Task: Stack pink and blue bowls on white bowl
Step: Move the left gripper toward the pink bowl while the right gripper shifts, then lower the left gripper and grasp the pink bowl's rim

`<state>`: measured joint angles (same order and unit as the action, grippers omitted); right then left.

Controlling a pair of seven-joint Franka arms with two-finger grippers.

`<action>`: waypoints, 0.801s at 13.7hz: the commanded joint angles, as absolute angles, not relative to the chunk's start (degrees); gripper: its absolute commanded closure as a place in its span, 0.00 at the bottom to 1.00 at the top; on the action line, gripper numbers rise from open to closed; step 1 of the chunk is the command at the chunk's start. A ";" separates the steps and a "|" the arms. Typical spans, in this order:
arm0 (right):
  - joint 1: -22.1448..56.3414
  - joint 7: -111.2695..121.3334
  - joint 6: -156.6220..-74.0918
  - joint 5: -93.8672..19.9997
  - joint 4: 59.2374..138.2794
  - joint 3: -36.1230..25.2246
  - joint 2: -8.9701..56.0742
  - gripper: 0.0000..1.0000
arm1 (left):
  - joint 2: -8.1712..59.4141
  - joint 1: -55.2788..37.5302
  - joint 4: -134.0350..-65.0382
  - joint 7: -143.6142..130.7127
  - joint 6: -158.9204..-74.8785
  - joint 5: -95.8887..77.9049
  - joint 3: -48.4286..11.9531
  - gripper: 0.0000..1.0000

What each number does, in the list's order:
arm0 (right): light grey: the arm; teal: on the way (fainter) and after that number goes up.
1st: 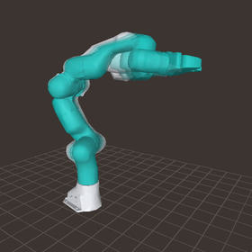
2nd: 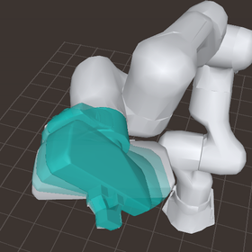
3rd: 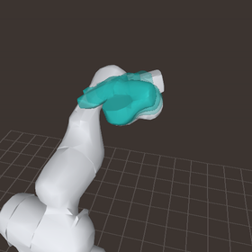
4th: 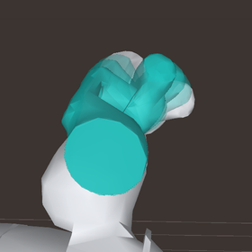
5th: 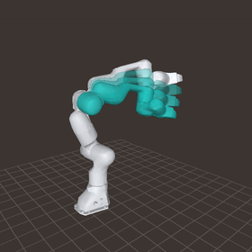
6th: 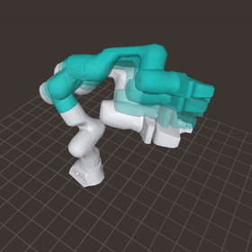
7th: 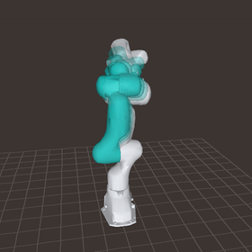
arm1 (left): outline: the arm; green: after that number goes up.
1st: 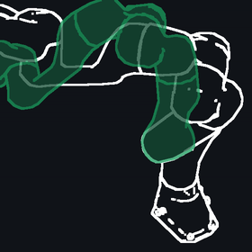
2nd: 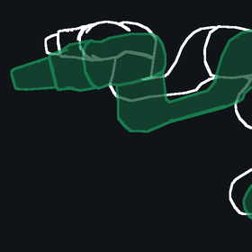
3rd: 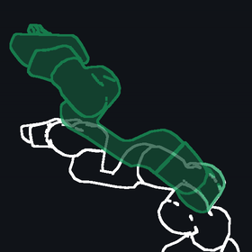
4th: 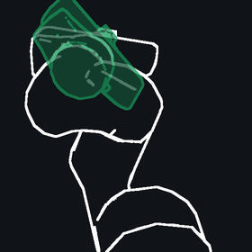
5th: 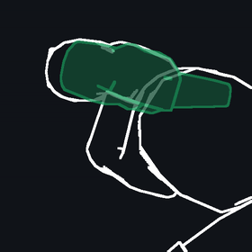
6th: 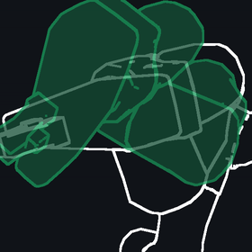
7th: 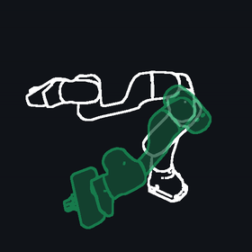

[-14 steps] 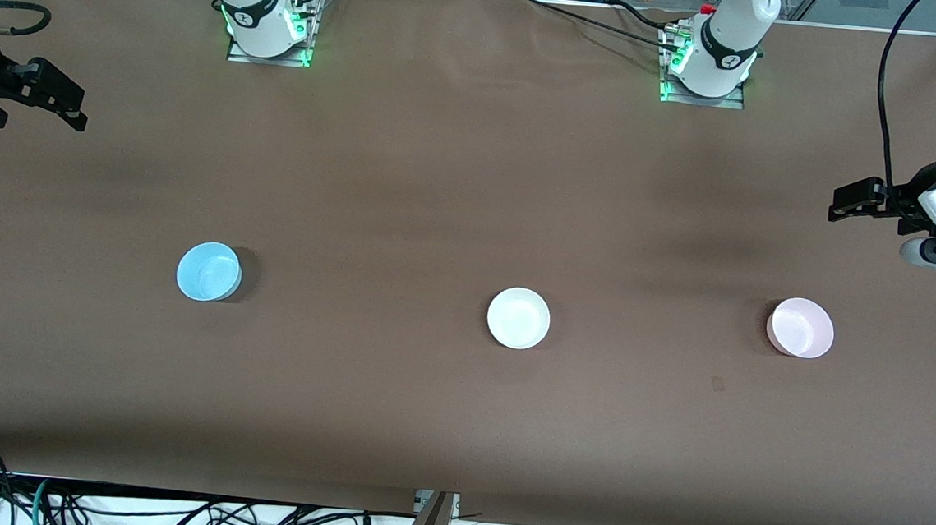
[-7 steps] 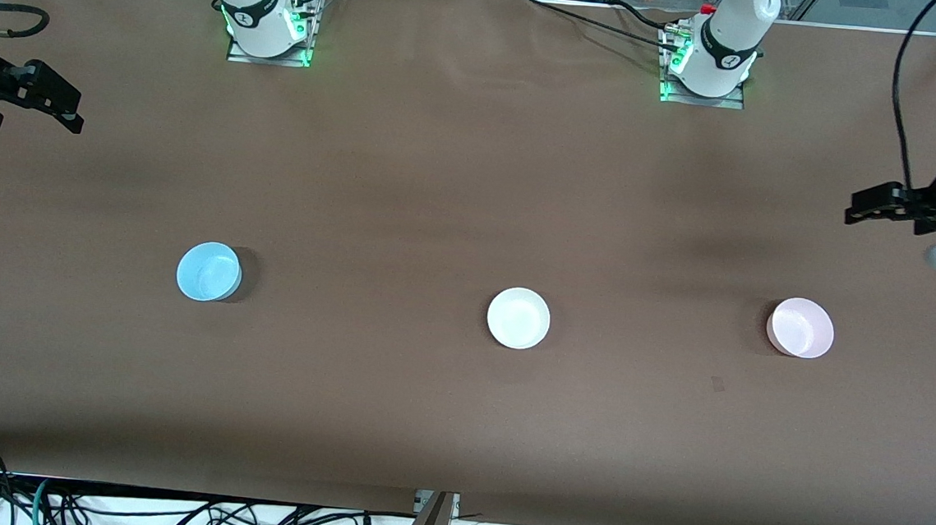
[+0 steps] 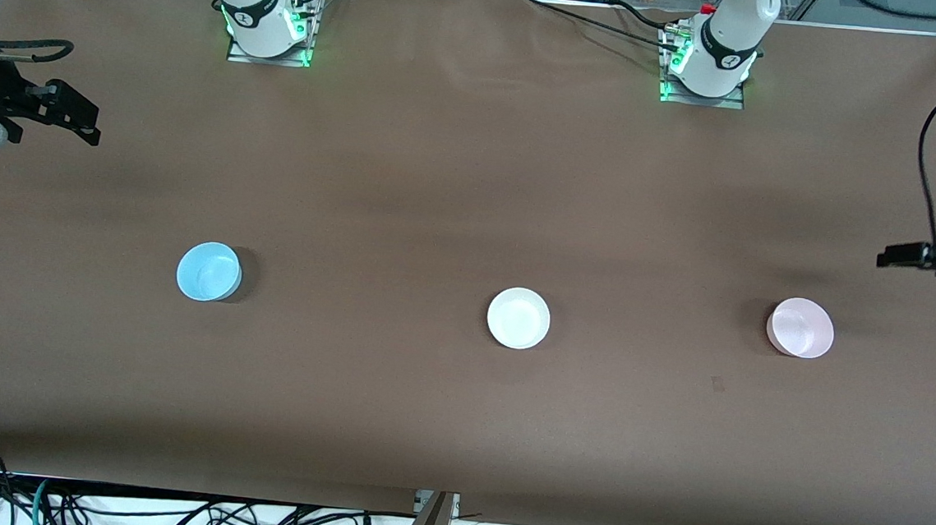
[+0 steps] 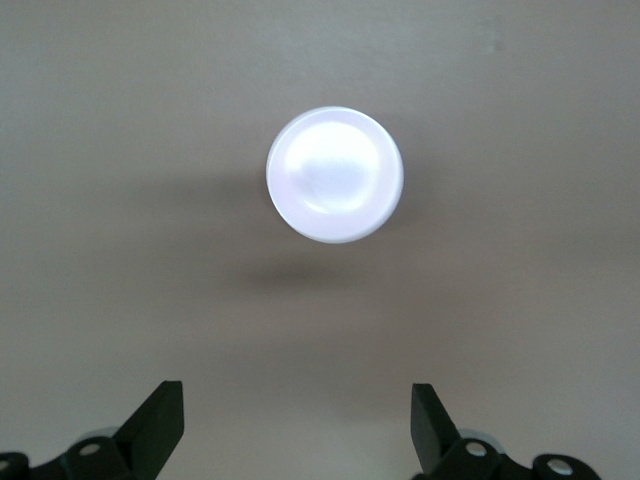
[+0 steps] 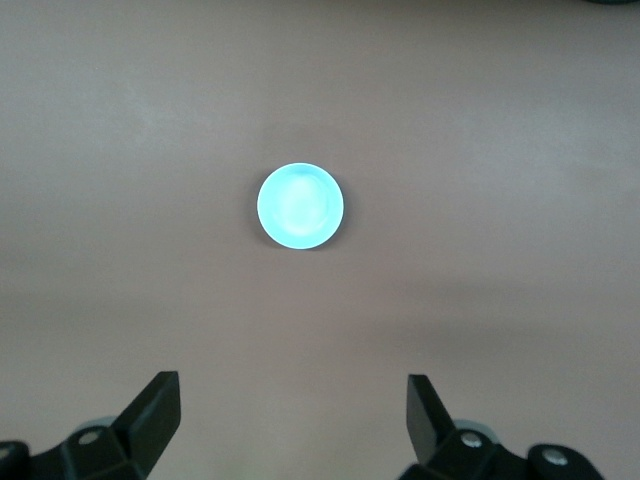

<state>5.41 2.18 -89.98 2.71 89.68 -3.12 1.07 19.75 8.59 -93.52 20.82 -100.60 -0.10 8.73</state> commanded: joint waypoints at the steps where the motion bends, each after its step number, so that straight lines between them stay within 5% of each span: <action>1: 5.27 1.58 -90.26 2.72 91.93 -2.90 0.26 0.00 | 22.05 10.19 -99.04 24.34 -109.48 -2.09 8.70 0.00; 11: 5.89 1.58 -92.37 2.72 93.52 -2.72 0.97 0.00 | 30.59 10.90 -104.68 24.43 -128.94 -12.20 8.70 0.00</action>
<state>5.64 2.18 -91.76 2.70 93.01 -2.83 1.25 30.49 10.69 -104.68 23.04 -127.93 -8.83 8.78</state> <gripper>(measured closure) 0.000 0.000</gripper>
